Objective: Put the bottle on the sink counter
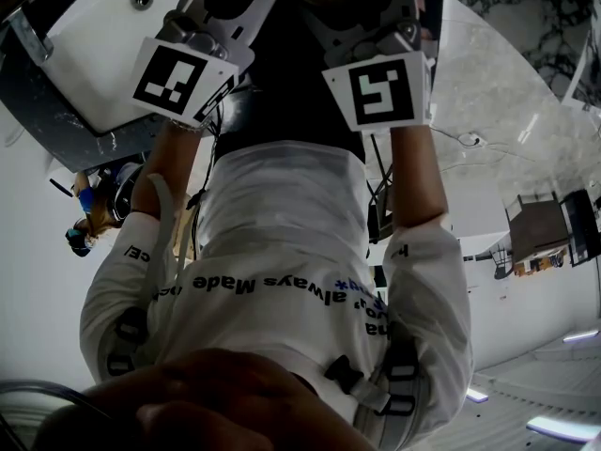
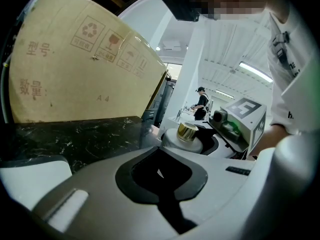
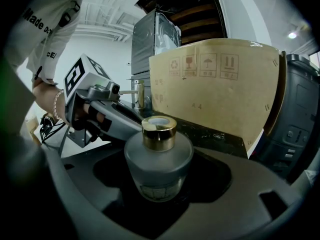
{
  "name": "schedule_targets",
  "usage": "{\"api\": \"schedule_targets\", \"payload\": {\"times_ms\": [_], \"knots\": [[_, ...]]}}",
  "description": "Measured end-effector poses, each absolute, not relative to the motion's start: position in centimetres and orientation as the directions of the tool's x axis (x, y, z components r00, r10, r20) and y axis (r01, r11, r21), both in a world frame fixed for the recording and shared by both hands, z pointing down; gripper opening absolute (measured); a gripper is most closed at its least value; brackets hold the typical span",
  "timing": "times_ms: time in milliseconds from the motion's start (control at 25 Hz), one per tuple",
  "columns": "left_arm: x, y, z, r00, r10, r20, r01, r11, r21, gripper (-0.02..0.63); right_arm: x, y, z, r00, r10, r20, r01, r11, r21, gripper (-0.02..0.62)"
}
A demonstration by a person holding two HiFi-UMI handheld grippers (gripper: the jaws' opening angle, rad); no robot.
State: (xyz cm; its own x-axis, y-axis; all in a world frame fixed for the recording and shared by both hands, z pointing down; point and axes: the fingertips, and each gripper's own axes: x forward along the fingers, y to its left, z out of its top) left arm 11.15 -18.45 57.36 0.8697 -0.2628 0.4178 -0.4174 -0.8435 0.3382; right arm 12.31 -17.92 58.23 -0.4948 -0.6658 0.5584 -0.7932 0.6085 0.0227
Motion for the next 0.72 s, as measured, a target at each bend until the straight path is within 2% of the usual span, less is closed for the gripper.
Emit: {"api": "schedule_targets", "payload": {"times_ms": [320,720], "knots": [[11.6,-18.2,57.6,0.873,-0.256,0.414,-0.403,-0.857,0.321,0.003,12.8,-17.7,58.6,-0.512,-0.67,0.537,-0.798,0.603,-0.009,0.332],[10.5,-18.2,56.2,0.862,-0.285,0.419,-0.43,-0.849,0.306,0.003,12.8,-18.0,56.4,-0.507,-0.692,0.514,-0.782,0.62,0.064,0.333]]}}
